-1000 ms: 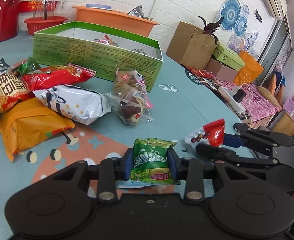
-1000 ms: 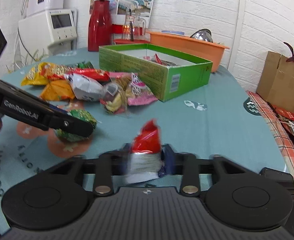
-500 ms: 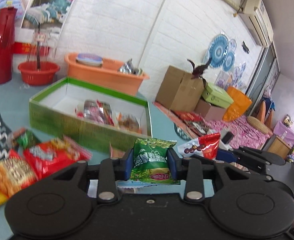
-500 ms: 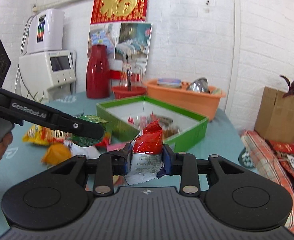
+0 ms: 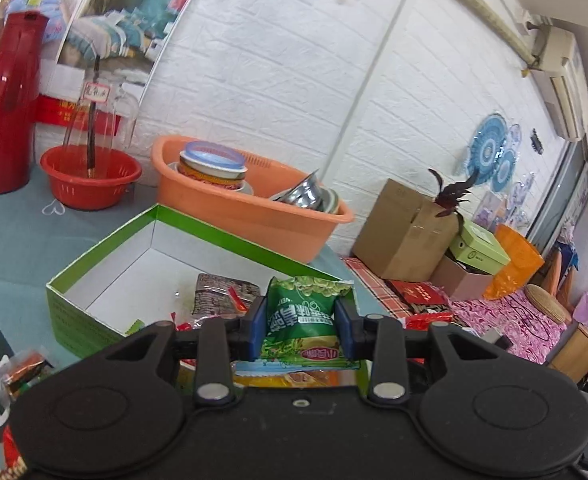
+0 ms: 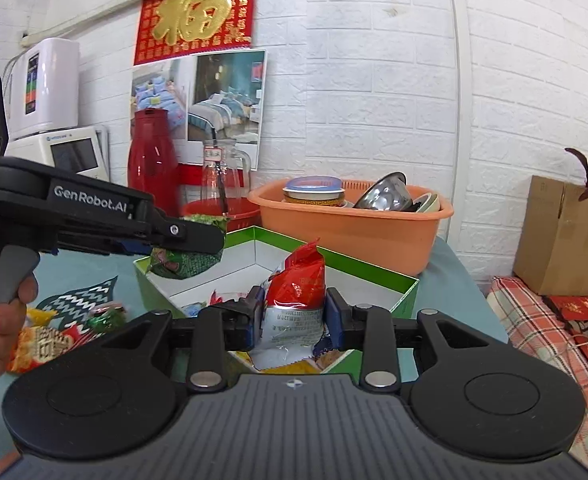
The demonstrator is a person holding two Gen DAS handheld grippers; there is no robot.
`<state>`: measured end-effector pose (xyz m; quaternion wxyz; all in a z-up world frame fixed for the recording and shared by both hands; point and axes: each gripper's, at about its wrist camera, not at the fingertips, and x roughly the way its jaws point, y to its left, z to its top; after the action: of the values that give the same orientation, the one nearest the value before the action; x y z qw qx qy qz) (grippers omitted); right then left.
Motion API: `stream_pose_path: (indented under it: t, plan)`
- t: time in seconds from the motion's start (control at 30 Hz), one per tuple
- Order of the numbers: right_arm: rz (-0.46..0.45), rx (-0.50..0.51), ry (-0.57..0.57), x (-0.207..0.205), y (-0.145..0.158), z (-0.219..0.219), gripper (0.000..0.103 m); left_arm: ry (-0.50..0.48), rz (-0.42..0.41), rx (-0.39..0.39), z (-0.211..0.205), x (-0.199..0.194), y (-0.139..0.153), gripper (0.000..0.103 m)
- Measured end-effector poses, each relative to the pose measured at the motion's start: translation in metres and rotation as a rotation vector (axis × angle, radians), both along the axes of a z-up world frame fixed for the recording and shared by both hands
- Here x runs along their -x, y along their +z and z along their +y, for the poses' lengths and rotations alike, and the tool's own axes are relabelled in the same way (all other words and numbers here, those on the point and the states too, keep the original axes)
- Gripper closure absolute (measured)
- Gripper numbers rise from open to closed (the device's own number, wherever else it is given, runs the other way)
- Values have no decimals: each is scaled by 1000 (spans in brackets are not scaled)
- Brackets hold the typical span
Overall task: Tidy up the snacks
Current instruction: 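Carry the green packet into the green box with the left while the right carries the red packet in, then move the left gripper from the box toward the clear bag with chocolate snack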
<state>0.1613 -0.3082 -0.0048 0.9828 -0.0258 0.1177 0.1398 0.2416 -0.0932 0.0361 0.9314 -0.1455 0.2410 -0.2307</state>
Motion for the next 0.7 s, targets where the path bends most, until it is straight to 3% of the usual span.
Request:
stream_pose_path:
  t: [0.17, 0.27, 0.3, 0.33, 0.5, 0.7]
  plan:
    - [14, -11, -10, -26, -9, 3, 46, 5, 37, 0, -2, -26, -18, 23]
    - [26, 22, 0, -41, -22, 8, 34, 17, 57, 9, -1, -35, -29, 0]
    - [31, 43, 5, -45, -26, 11, 12, 32, 58, 13, 0, -36, -31, 0]
    - [38, 64, 1, -46, -30, 12, 0, 48, 50, 12, 1, -35, -32, 0]
    - [10, 97, -15, -37, -36, 11, 0, 71, 21, -17, 6, -28, -27, 0]
    - [-16, 76, -18, -15, -17, 9, 0, 71, 6, -21, 10, -4, -9, 0]
